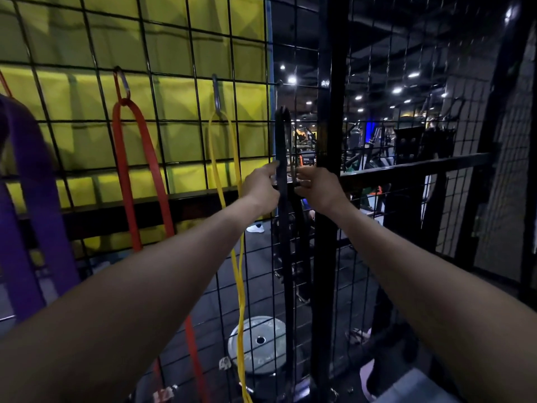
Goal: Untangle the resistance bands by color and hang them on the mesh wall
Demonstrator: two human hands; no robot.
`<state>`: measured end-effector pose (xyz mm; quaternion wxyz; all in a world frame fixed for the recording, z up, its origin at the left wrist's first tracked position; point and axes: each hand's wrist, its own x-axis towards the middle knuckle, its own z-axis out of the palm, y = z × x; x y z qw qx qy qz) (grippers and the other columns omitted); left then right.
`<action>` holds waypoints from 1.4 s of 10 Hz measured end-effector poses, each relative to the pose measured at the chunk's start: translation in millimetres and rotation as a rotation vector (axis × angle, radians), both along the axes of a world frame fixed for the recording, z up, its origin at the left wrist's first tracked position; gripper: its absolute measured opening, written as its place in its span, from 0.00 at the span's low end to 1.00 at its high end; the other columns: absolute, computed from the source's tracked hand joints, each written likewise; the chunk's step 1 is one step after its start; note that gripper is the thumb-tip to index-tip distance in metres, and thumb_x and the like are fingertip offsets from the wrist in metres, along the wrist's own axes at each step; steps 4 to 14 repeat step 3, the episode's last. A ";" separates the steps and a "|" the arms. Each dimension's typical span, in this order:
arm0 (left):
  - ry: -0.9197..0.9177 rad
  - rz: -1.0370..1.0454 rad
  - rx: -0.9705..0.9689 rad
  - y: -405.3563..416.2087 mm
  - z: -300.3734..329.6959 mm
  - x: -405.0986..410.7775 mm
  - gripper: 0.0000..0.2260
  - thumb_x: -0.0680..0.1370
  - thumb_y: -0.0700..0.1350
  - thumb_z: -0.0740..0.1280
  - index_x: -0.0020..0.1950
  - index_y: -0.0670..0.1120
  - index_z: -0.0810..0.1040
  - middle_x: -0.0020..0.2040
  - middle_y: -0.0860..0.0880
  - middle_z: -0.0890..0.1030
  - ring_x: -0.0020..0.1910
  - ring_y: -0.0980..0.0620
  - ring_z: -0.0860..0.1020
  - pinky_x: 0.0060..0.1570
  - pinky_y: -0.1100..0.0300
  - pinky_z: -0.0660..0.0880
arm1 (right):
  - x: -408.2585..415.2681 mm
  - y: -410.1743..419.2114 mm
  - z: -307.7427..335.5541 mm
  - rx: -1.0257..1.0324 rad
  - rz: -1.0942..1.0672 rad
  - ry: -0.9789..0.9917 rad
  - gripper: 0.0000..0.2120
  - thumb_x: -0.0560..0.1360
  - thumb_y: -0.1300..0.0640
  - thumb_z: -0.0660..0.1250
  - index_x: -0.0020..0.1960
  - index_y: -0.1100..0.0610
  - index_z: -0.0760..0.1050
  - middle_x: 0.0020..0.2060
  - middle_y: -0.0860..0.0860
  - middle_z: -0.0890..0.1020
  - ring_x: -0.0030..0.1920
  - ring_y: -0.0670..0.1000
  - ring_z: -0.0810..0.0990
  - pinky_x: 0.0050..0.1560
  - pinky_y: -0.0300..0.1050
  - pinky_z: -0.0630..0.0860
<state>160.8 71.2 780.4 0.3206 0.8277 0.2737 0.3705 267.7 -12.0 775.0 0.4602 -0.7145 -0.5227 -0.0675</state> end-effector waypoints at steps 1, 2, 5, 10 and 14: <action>-0.008 -0.027 0.008 -10.2 -3.9 -11.0 0.28 0.76 0.30 0.62 0.73 0.48 0.63 0.70 0.46 0.69 0.68 0.48 0.70 0.50 0.67 0.75 | 0.0 -3.7 -6.3 0.001 -0.033 0.003 0.20 0.74 0.66 0.66 0.66 0.61 0.72 0.61 0.57 0.79 0.59 0.55 0.78 0.56 0.38 0.70; -0.003 -0.021 0.049 -26.3 -15.0 -31.1 0.25 0.76 0.33 0.63 0.72 0.45 0.65 0.70 0.47 0.70 0.69 0.50 0.69 0.54 0.69 0.72 | -6.1 -13.0 -22.4 0.055 -0.086 0.016 0.21 0.74 0.65 0.65 0.66 0.62 0.70 0.61 0.59 0.78 0.59 0.57 0.78 0.58 0.42 0.71; 0.009 -0.013 0.021 -38.4 -41.0 -50.3 0.23 0.77 0.34 0.63 0.72 0.42 0.65 0.70 0.45 0.69 0.69 0.49 0.68 0.67 0.59 0.66 | -17.6 -20.8 -53.4 0.065 -0.092 -0.005 0.14 0.73 0.66 0.64 0.59 0.63 0.75 0.47 0.56 0.80 0.52 0.56 0.79 0.47 0.39 0.68; 0.009 -0.013 0.021 -38.4 -41.0 -50.3 0.23 0.77 0.34 0.63 0.72 0.42 0.65 0.70 0.45 0.69 0.69 0.49 0.68 0.67 0.59 0.66 | -17.6 -20.8 -53.4 0.065 -0.092 -0.005 0.14 0.73 0.66 0.64 0.59 0.63 0.75 0.47 0.56 0.80 0.52 0.56 0.79 0.47 0.39 0.68; 0.009 -0.013 0.021 -38.4 -41.0 -50.3 0.23 0.77 0.34 0.63 0.72 0.42 0.65 0.70 0.45 0.69 0.69 0.49 0.68 0.67 0.59 0.66 | -17.6 -20.8 -53.4 0.065 -0.092 -0.005 0.14 0.73 0.66 0.64 0.59 0.63 0.75 0.47 0.56 0.80 0.52 0.56 0.79 0.47 0.39 0.68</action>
